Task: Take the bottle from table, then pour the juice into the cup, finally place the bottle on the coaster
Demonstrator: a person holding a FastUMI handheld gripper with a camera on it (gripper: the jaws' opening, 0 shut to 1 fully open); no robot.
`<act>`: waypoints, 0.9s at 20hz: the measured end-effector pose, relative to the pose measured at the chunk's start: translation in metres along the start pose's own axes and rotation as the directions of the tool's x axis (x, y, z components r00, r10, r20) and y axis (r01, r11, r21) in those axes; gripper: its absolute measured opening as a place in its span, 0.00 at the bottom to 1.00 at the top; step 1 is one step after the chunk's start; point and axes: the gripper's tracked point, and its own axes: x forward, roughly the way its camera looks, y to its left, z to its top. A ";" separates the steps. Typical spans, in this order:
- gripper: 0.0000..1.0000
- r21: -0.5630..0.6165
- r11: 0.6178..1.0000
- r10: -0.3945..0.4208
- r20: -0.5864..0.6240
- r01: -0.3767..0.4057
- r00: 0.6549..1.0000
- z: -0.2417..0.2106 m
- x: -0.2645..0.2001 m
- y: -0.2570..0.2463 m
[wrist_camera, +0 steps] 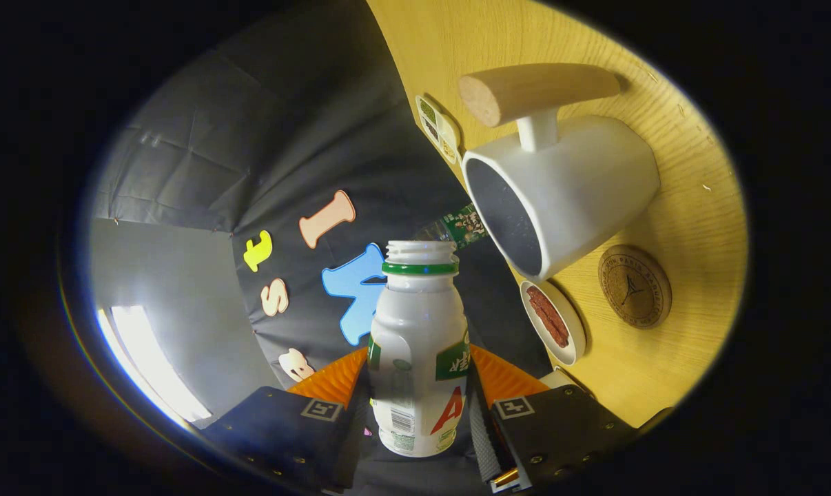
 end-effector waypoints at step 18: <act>0.65 -0.140 0.990 0.012 -0.052 -0.019 0.999 -0.016 -0.008 -0.005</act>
